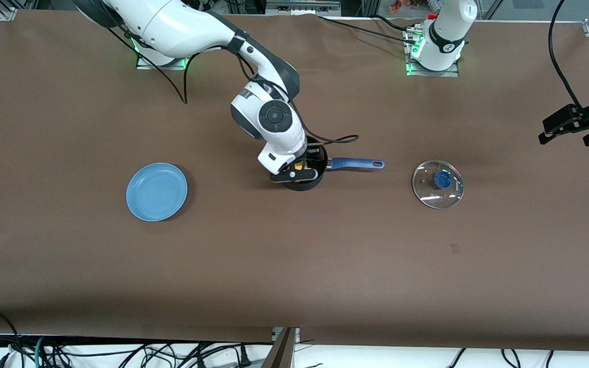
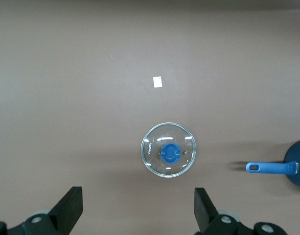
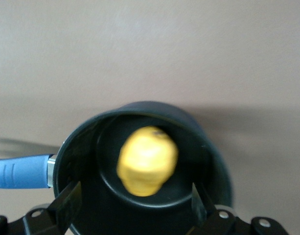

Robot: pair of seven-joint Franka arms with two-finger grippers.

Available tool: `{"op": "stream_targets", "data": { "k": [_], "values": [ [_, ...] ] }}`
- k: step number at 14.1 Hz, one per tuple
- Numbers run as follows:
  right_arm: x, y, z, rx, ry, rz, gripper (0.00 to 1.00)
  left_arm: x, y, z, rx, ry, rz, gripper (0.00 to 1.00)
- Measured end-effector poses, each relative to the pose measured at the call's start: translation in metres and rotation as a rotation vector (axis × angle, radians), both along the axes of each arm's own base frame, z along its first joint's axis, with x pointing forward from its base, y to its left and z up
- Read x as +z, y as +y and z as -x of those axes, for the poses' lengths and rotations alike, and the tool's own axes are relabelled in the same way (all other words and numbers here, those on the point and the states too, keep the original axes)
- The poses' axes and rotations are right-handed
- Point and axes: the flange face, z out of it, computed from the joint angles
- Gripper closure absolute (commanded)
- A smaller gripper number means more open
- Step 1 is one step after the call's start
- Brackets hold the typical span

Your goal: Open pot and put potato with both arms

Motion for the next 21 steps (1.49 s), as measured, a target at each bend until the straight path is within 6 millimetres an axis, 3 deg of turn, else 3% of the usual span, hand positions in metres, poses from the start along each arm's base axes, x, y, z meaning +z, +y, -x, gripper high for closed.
{"op": "stream_targets", "data": {
  "k": [4,6,10,13,18,21],
  "values": [
    [0.055,-0.022,-0.028,0.035,-0.039,0.056,0.0,-0.001,-0.001,-0.002,-0.001,0.001,0.0,0.0],
    [0.083,-0.049,-0.043,0.084,-0.048,0.086,0.0,-0.002,-0.001,-0.003,-0.002,0.002,0.0,0.0],
    [0.147,-0.15,-0.086,0.148,-0.044,0.142,0.0,-0.003,-0.001,-0.004,-0.002,0.004,0.0,0.0],
    [0.197,-0.226,-0.105,0.126,-0.067,0.176,0.0,-0.006,-0.001,-0.005,-0.002,0.009,0.0,0.0],
    [0.27,-0.338,-0.109,0.119,-0.094,0.267,0.0,-0.012,-0.002,-0.003,0.002,0.05,0.003,0.0],
    [0.304,-0.392,-0.096,0.072,-0.063,0.303,0.0,-0.015,-0.001,0.001,0.01,0.086,0.005,0.0]
  ]
}}
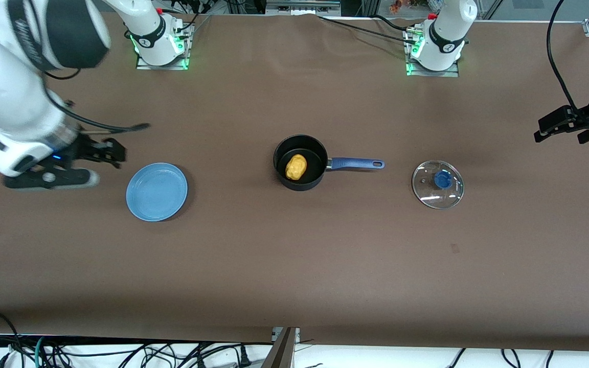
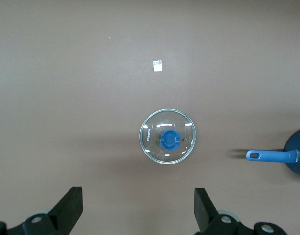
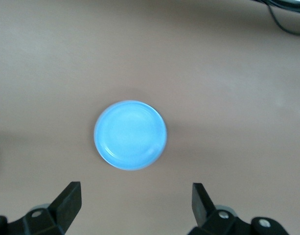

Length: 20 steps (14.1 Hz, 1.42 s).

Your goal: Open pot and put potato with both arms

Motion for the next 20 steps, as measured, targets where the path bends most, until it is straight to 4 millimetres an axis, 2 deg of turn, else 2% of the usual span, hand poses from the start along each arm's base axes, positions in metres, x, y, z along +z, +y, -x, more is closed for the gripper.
{"op": "stream_targets", "data": {
  "k": [2,4,6,7,10,13,17,18,20],
  "values": [
    [0.014,-0.029,0.01,-0.052,0.023,-0.045,0.0,-0.001,0.001,0.0,0.002,0.003,0.0,0.0],
    [0.02,-0.065,0.015,-0.112,0.038,-0.108,0.0,-0.001,0.001,0.0,0.004,0.005,0.0,0.0],
    [0.014,-0.097,0.023,-0.169,0.065,-0.138,0.0,-0.002,0.001,0.0,0.004,0.007,0.0,0.0],
    [0.008,-0.106,0.028,-0.185,0.082,-0.141,0.0,-0.002,0.001,0.0,0.005,0.007,0.0,0.0],
    [0.002,-0.105,0.039,-0.184,0.101,-0.142,0.0,-0.002,0.001,0.0,0.005,0.009,0.0,0.0],
    [0.012,-0.104,0.044,-0.179,0.086,-0.145,0.0,-0.003,0.001,0.0,0.005,0.012,0.001,0.0],
    [0.022,-0.129,0.048,-0.199,0.066,-0.148,0.0,-0.003,0.002,0.0,0.005,0.013,0.001,0.0],
    [0.022,-0.124,0.048,-0.175,0.066,-0.147,0.0,-0.003,0.002,0.0,0.005,0.013,0.001,0.0],
    [0.023,-0.103,0.048,-0.13,0.066,-0.133,0.0,-0.003,0.002,0.0,0.005,0.013,0.001,0.0]
  ]
}}
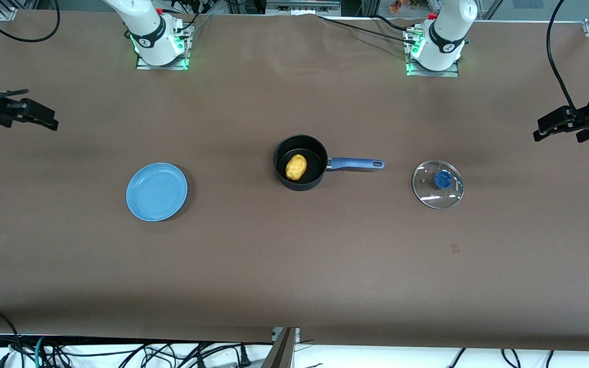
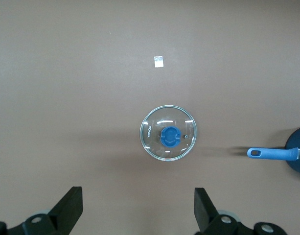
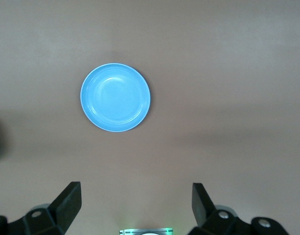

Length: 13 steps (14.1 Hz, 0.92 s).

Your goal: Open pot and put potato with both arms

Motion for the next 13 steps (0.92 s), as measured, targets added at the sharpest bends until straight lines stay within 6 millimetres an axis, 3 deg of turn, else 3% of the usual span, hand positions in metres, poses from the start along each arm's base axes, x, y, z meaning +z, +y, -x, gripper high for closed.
{"op": "stream_targets", "data": {
  "k": [3,8,13],
  "values": [
    [0.0,0.009,0.0,0.059,0.001,0.006,0.0,0.0,0.0,0.0,0.0,0.0,0.0,0.0],
    [0.001,-0.017,-0.001,0.041,-0.003,0.006,0.0,0.0,0.0,0.0,0.002,0.0,0.0,0.0],
    [0.0,-0.021,-0.001,0.037,-0.004,0.006,0.0,0.0,0.0,0.0,0.002,0.0,0.0,0.0]
  ]
}}
